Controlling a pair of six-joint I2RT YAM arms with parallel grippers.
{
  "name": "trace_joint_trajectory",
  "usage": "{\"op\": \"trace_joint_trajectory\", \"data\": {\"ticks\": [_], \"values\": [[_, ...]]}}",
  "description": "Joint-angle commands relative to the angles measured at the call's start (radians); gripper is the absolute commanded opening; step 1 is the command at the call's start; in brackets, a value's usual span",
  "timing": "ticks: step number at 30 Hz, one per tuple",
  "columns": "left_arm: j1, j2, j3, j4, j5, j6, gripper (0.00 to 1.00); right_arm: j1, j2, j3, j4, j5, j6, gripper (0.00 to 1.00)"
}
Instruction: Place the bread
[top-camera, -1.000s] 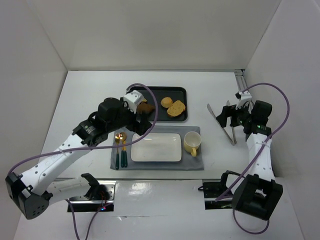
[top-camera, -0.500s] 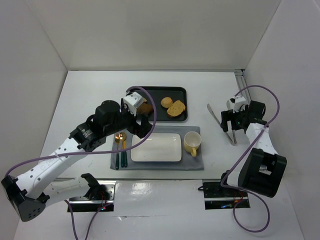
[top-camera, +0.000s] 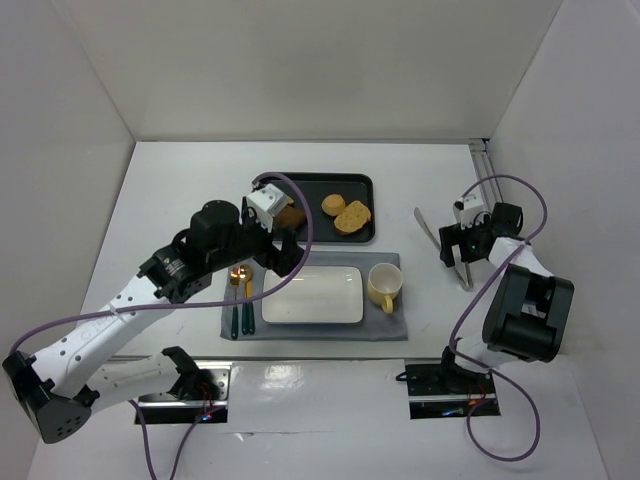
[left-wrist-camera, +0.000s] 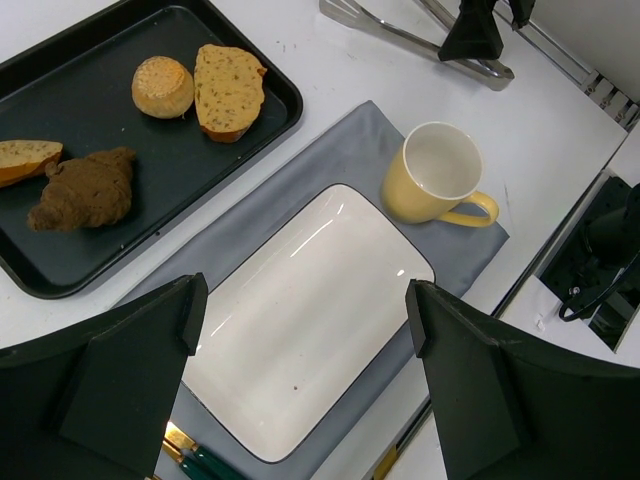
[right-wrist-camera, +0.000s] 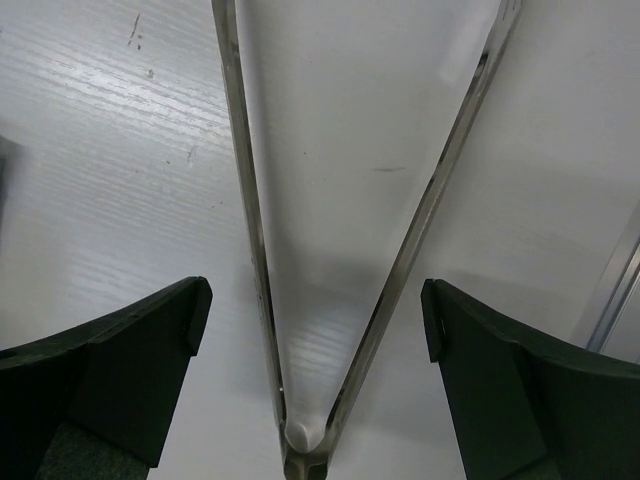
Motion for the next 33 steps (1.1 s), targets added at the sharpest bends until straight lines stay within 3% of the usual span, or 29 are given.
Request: {"op": "trace_joint_trajectory", "data": {"ticks": [1,15,17,18,19,23,24,27,28,29,33], "values": [[-0.001,-0.028,0.008,0.033,-0.002,-0.022,1.0,0.007,0.03,0.008,0.089,0.002,-0.029,1.0],[-0.001,-0.028,-0.001,0.042,-0.002,-0.022,1.0,0.007,0.18,0.038,0.129,0.02,-0.057,1.0],[-0.001,-0.028,-0.001,0.042,-0.002,-0.022,1.0,0.007,0.205,0.047,0.129,0.02,-0.057,0.94],[-0.001,-0.028,-0.001,0.042,-0.013,-0.022,1.0,0.007,0.205,0.047,0.129,0.02,-0.057,0.9],[-0.001,-0.028,-0.001,0.042,-0.013,-0.022,1.0,0.007,0.219,0.047,0.129,0.02,-0.057,0.76],[-0.001,-0.028,-0.01,0.042,-0.013,-0.022,1.0,0.007,0.243,0.056,0.092,0.0,-0.066,0.36],[-0.001,-0.028,-0.01,0.042,-0.013,-0.022,1.0,0.007,0.243,0.065,0.092,-0.01,-0.066,0.29],[-0.001,-0.028,-0.01,0.042,-0.013,-0.022,1.0,0.007,0.231,0.074,0.064,-0.03,-0.066,0.21],[-0.001,-0.028,-0.01,0.042,-0.013,-0.022,1.0,0.007,0.217,0.074,0.052,-0.039,-0.066,0.07],[-0.001,-0.028,-0.01,0.042,-0.013,-0.022,1.0,0.007,0.187,0.09,0.034,-0.049,-0.066,0.02],[-0.001,-0.028,-0.01,0.042,-0.022,-0.022,1.0,0.007,0.089,0.157,-0.057,-0.136,-0.047,0.04]]}}
